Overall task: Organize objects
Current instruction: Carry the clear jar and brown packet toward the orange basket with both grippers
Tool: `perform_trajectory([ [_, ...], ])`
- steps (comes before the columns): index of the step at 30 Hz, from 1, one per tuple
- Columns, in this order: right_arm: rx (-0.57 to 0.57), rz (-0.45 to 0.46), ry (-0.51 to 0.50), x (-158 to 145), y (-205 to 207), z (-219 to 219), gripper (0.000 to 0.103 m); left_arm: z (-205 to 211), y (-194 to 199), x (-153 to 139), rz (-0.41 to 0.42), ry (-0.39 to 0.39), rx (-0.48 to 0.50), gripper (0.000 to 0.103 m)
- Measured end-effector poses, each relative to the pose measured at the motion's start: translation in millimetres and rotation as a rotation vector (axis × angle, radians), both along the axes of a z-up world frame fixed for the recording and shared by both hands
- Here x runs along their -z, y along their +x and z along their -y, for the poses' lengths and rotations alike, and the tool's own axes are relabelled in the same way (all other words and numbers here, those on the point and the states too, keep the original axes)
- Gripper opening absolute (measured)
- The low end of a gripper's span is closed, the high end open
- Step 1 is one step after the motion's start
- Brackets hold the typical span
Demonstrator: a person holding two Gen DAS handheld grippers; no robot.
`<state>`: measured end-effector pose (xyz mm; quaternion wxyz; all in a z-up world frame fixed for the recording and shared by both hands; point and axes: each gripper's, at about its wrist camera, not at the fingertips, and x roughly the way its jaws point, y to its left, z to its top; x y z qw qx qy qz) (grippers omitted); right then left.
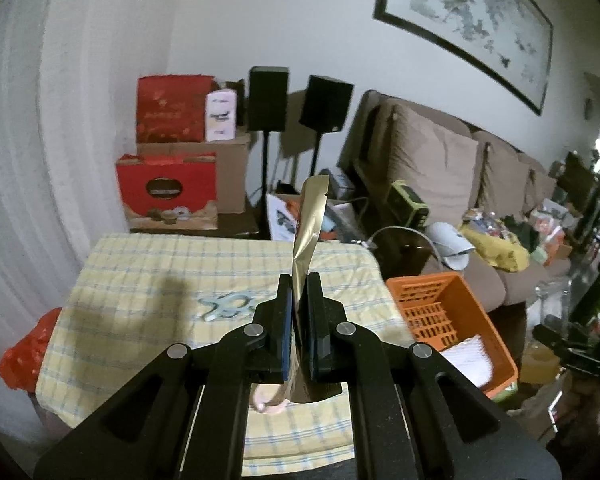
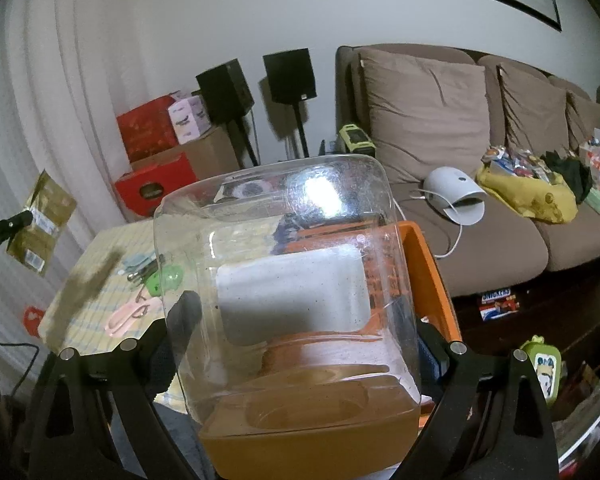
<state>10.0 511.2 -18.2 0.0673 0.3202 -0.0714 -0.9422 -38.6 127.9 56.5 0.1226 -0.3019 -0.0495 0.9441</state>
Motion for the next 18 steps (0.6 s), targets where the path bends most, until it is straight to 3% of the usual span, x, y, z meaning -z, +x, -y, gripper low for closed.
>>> perform_trajectory([
  [12,0.05,-0.011,-0.019,-5,1,-22,0.094,-63,2,-3,0.001,0.046,0.105,0.006],
  [18,0.068,-0.008,-0.025,-6,0,-33,0.094,-110,13,-7,-0.013,0.008,0.177,0.006],
])
